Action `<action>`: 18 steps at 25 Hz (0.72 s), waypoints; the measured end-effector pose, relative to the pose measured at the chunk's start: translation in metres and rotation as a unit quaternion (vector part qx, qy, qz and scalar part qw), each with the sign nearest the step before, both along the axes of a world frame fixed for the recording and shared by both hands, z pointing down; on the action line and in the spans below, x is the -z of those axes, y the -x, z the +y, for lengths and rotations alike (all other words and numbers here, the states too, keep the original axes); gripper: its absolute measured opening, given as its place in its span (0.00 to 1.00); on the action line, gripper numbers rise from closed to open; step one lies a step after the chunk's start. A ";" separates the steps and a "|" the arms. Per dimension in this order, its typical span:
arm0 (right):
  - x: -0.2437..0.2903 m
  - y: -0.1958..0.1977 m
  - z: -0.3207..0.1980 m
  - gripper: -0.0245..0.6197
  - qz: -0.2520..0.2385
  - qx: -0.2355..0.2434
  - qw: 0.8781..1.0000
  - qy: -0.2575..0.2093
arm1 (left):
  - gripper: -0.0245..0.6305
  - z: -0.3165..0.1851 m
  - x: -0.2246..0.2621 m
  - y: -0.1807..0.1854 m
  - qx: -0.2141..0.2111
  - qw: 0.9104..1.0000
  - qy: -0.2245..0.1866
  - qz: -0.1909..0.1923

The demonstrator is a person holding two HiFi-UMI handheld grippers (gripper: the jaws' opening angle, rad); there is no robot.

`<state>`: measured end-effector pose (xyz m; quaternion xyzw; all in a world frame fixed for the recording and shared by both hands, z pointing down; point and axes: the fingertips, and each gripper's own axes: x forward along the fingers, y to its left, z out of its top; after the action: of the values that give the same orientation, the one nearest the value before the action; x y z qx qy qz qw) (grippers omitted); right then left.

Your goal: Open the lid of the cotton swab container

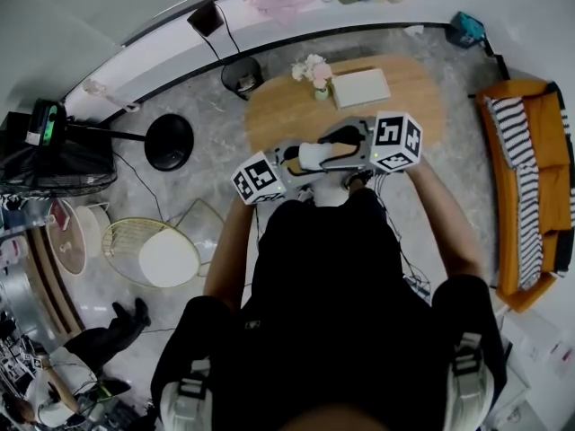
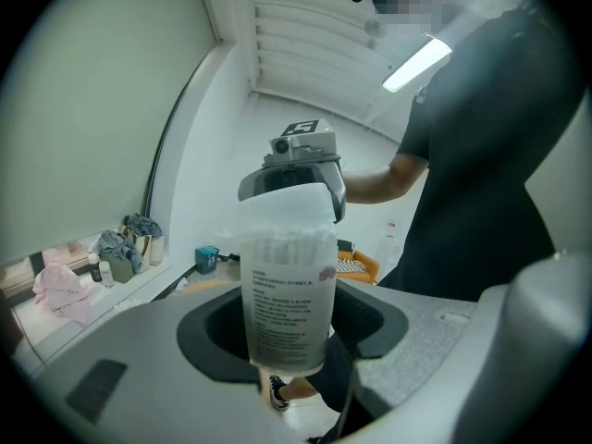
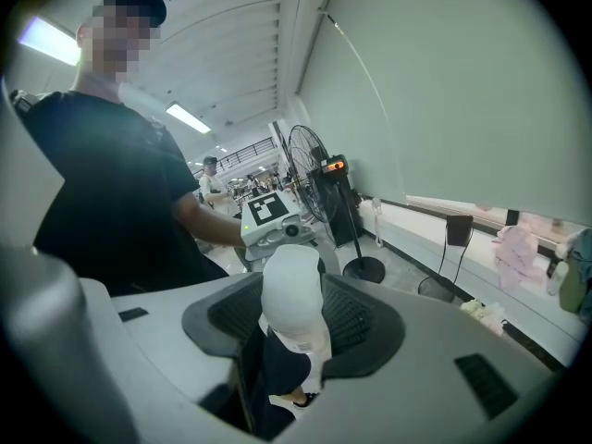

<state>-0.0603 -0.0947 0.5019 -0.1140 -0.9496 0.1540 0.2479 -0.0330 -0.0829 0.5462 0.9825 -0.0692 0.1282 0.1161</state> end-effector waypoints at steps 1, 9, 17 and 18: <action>0.000 -0.001 0.000 0.33 0.000 0.000 1.000 0.002 | 0.37 0.001 0.000 0.000 0.000 1.000 0.001 0.002; 0.007 -0.006 -0.003 0.34 -0.029 -0.018 0.999 0.011 | 0.37 0.000 0.007 -0.001 0.015 1.000 -0.011 0.013; 0.023 -0.007 -0.015 0.34 -0.083 -0.069 0.994 0.031 | 0.37 -0.003 0.013 0.006 0.026 0.999 -0.021 0.006; 0.026 -0.008 -0.018 0.34 -0.092 -0.079 0.992 0.033 | 0.37 -0.003 0.013 0.007 0.026 0.999 -0.021 0.006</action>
<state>-0.0524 -0.1128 0.4761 -0.0603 -0.9689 0.1929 0.1427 -0.0395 -0.0860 0.5330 0.9833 -0.0971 0.1180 0.0987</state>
